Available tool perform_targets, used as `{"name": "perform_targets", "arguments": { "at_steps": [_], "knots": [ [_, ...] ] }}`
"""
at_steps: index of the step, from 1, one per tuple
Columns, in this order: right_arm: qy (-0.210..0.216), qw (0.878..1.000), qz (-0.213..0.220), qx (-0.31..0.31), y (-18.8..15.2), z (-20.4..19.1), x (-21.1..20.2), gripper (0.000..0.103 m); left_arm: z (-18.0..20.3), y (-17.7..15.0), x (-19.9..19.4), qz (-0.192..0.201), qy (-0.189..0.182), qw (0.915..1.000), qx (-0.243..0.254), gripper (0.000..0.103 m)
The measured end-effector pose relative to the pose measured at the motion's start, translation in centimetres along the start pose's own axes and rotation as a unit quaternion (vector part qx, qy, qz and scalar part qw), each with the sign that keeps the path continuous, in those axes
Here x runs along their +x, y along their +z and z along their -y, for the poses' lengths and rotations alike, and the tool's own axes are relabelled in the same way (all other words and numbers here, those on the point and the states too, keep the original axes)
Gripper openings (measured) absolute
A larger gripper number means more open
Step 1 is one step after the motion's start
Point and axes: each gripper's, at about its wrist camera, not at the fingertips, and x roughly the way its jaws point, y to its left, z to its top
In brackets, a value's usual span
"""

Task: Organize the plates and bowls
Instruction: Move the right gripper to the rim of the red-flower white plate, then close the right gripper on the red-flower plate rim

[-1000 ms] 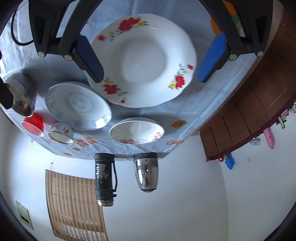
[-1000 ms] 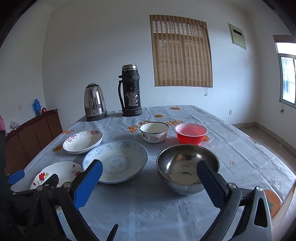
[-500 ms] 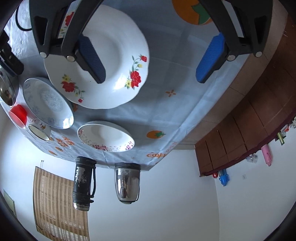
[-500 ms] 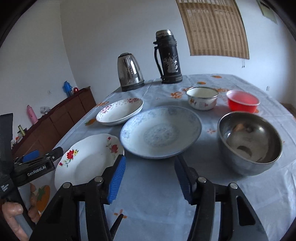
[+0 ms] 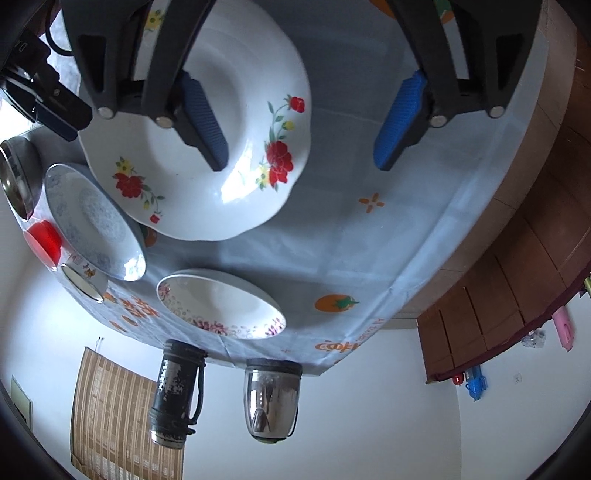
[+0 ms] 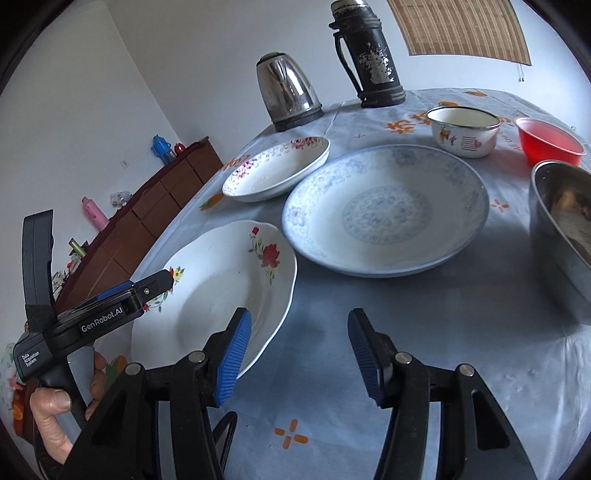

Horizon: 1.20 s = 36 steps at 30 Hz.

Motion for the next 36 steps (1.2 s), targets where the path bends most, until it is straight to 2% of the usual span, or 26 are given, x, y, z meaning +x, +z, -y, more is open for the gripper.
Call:
{"name": "perform_targets", "arguments": {
  "at_steps": [1, 3, 8, 14, 19, 23, 27, 31, 36],
  "knots": [
    [0.001, 1.0, -0.003, -0.001, 0.0, -0.1, 0.2, 0.055, 0.0, 0.0, 0.3, -0.005, 0.0, 1.0, 0.002, 0.059],
    [0.002, 1.0, -0.011, -0.005, 0.0, -0.3, 0.6, 0.048, -0.1, 0.0, 0.8, -0.017, -0.012, 0.9998, -0.001, 0.052],
    [0.002, 1.0, -0.024, -0.009, 0.0, -0.7, 1.4, 0.044, -0.3, -0.1, 1.1, -0.025, -0.025, 0.9994, -0.005, 0.052],
    [0.012, 0.999, -0.03, -0.025, 0.0, -1.4, 2.0, 0.03, -0.3, -0.3, 1.6, -0.036, -0.051, 0.998, -0.011, 0.049],
    [0.017, 0.999, -0.035, -0.037, 0.0, -2.0, 2.5, 0.023, 0.2, -0.4, 1.6, -0.031, -0.048, 0.9983, -0.004, 0.048],
    [0.017, 0.999, -0.036, -0.036, 0.0, -2.1, 2.6, 0.023, 0.3, -0.5, 1.5, -0.03, -0.046, 0.9985, -0.004, 0.048],
    [0.032, 0.999, -0.027, 0.004, 0.0, -0.9, 1.7, 0.023, -0.1, -0.4, 1.1, -0.021, -0.033, 0.9992, 0.001, 0.047],
    [0.027, 0.999, -0.027, 0.012, 0.0, -0.5, 1.4, 0.03, -0.5, -0.2, 1.1, -0.026, -0.04, 0.9989, -0.004, 0.047],
    [0.027, 0.999, -0.033, -0.003, 0.0, -1.0, 2.1, 0.03, -0.5, -0.4, 1.5, -0.035, -0.061, 0.9975, -0.007, 0.045]
  ]
}}
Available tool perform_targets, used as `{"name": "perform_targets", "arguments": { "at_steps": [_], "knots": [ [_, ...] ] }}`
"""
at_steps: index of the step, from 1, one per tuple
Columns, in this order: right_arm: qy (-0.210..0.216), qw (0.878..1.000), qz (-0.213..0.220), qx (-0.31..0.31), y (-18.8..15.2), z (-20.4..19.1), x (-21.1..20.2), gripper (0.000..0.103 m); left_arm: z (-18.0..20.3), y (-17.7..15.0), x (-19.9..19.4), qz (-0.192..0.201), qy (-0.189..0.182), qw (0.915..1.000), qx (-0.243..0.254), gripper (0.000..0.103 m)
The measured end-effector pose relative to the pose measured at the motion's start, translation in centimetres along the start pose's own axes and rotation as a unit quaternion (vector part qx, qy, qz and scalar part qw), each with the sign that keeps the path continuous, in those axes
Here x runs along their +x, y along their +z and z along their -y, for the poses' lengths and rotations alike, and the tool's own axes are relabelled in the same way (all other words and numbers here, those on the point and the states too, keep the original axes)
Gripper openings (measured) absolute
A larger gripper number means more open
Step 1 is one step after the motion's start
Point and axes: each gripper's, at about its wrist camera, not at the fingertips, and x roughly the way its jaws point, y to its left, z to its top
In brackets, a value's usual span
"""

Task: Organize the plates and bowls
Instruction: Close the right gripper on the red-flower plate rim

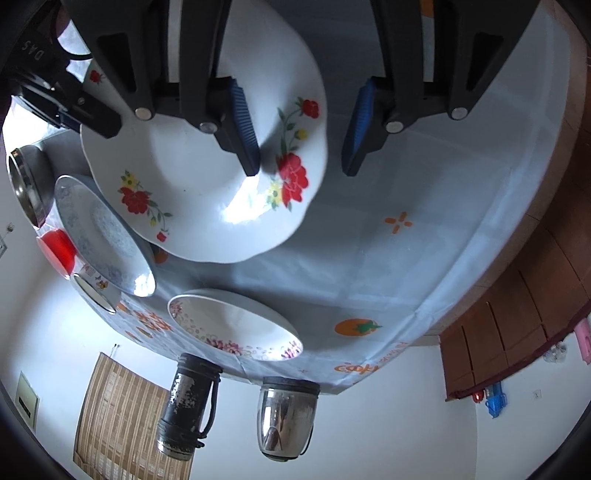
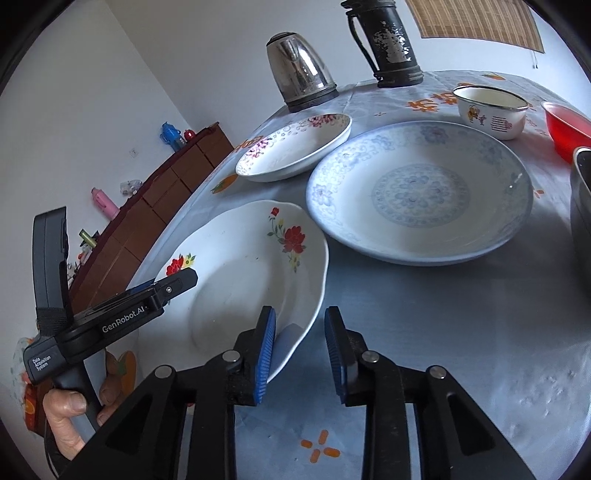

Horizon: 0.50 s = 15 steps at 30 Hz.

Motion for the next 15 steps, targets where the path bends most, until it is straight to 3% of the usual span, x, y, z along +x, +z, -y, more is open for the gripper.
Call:
{"name": "perform_targets", "arguments": {
  "at_steps": [3, 5, 6, 9, 15],
  "knots": [
    [-0.007, 1.0, 0.001, -0.009, 0.1, -0.3, 0.2, 0.03, -0.2, 0.0, -0.1, 0.0, -0.028, 0.9996, -0.006, 0.044],
    [-0.01, 1.0, 0.0, -0.018, 0.1, -0.7, 0.5, 0.027, -0.4, -0.1, -0.1, -0.003, -0.053, 0.9985, -0.017, 0.033],
    [-0.008, 1.0, -0.003, -0.023, 0.0, -0.9, 0.6, 0.022, -0.5, -0.1, -0.1, 0.001, -0.052, 0.9985, -0.019, 0.032],
    [-0.013, 1.0, 0.002, -0.029, 0.0, -1.1, 0.8, 0.022, -0.1, -0.3, -0.1, 0.012, -0.031, 0.9994, -0.002, 0.028],
    [-0.012, 0.999, 0.007, -0.039, 0.0, -1.3, 0.6, 0.021, -0.5, -0.7, -0.8, 0.013, -0.032, 0.9992, -0.021, 0.027]
  ]
}}
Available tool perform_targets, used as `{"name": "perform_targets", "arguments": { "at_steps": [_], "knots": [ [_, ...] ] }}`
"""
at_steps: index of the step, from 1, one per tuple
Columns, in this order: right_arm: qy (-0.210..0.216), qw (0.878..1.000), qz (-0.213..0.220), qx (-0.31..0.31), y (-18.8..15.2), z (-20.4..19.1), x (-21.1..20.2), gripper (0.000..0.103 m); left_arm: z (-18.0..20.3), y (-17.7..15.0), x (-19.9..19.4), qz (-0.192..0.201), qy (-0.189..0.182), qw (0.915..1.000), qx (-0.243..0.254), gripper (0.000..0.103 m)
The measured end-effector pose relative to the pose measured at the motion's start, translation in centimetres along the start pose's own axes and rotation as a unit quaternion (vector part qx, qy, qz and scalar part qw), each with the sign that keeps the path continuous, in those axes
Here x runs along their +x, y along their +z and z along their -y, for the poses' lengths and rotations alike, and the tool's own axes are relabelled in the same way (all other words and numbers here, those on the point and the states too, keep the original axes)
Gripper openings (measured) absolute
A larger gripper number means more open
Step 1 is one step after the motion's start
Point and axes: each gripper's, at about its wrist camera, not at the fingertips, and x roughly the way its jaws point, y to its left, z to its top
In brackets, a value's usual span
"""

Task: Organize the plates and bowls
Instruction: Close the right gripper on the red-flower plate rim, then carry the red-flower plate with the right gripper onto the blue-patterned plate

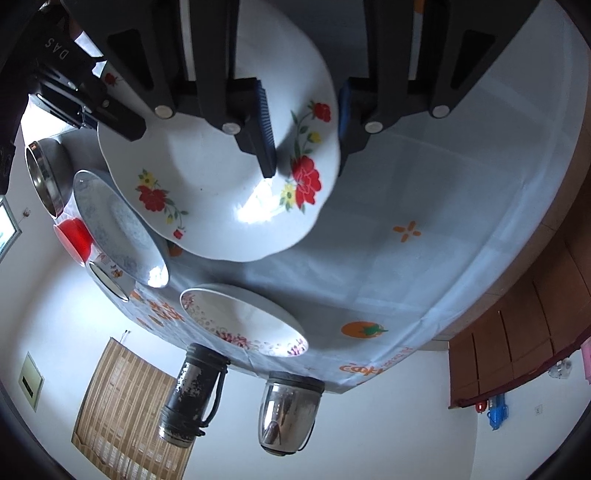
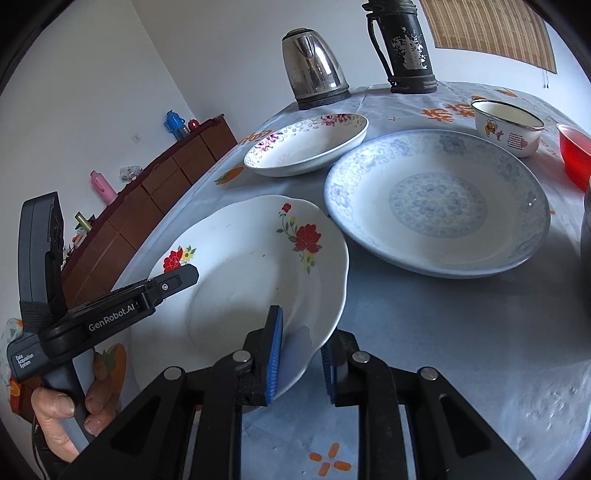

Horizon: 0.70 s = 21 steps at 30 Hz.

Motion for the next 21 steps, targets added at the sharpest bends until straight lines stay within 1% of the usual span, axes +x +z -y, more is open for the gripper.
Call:
{"name": "perform_targets", "arguments": {
  "at_steps": [3, 5, 7, 11, 14, 21],
  "knots": [
    [-0.002, 1.0, 0.015, -0.011, -0.2, -0.4, -0.6, 0.021, 0.4, -0.1, -1.0, 0.014, 0.009, 0.9998, 0.007, 0.027],
    [0.005, 1.0, 0.019, -0.006, -0.1, -0.4, -1.0, 0.021, 0.9, 0.1, -1.7, 0.023, 0.019, 0.9994, 0.016, 0.027],
    [0.008, 1.0, 0.025, -0.003, 0.1, -0.3, -1.6, 0.021, 1.5, 0.4, -2.4, 0.031, 0.022, 0.999, 0.023, 0.027],
    [0.002, 0.999, 0.046, 0.001, 0.7, 0.2, -3.2, 0.021, 3.0, 1.1, -3.0, 0.043, 0.015, 0.9985, 0.032, 0.027],
    [-0.007, 0.998, 0.059, 0.008, 1.2, 0.9, -4.6, 0.021, 4.7, 1.9, -3.3, 0.053, 0.009, 0.9975, 0.047, 0.027],
    [-0.038, 0.994, 0.096, 0.034, 2.6, 4.4, -7.7, 0.021, 9.6, 4.2, -2.2, 0.061, -0.022, 0.9945, 0.082, 0.027]
  ]
}}
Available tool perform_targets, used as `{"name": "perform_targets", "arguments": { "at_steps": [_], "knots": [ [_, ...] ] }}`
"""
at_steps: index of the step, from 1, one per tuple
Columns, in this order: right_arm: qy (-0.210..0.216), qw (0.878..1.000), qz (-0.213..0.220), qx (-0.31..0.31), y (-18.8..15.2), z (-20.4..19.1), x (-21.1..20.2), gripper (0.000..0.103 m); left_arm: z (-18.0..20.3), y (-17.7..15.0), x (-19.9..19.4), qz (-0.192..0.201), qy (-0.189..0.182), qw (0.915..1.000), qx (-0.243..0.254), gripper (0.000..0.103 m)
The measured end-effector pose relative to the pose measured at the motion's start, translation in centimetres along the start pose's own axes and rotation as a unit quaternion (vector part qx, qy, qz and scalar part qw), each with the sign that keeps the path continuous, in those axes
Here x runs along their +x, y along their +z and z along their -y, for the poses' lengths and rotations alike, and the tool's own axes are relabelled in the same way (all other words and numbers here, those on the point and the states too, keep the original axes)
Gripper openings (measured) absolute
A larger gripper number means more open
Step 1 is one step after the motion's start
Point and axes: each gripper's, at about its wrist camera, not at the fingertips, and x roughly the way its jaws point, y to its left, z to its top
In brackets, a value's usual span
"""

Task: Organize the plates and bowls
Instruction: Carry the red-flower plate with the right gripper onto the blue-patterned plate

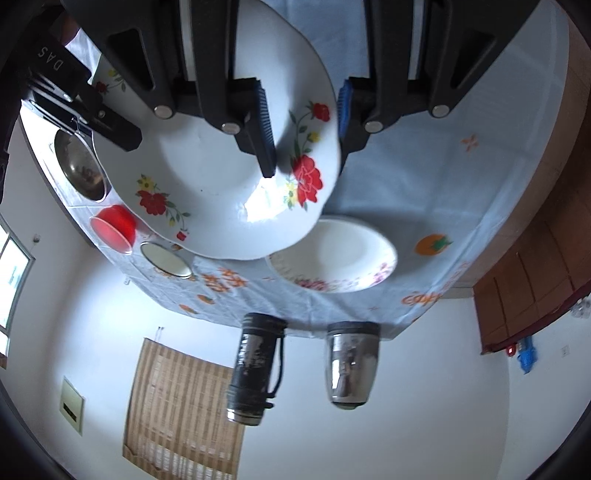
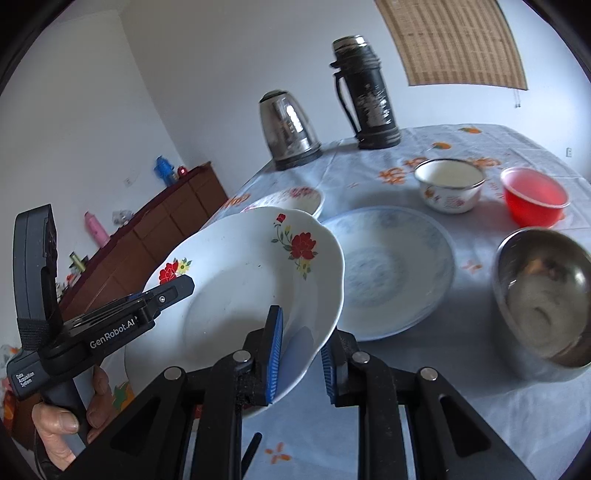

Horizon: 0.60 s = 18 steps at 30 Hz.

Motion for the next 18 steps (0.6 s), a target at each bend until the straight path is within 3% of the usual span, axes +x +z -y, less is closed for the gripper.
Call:
{"name": "perform_targets", "arguments": {
  "at_steps": [6, 11, 18],
  "knots": [
    [-0.033, 0.999, 0.009, 0.018, 1.7, 3.3, -0.1, 0.021, 3.0, 1.3, 2.5, -0.002, -0.016, 0.9997, 0.018, 0.027],
    [-0.052, 0.998, -0.006, 0.031, 2.5, 5.7, 1.7, 0.021, 4.3, 1.8, 5.6, -0.016, -0.008, 0.9995, 0.027, 0.027],
    [-0.076, 0.997, -0.022, 0.019, 3.3, 6.5, 3.5, 0.022, 4.1, 2.0, 7.9, -0.037, -0.022, 0.9991, 0.002, 0.029]
  ]
}}
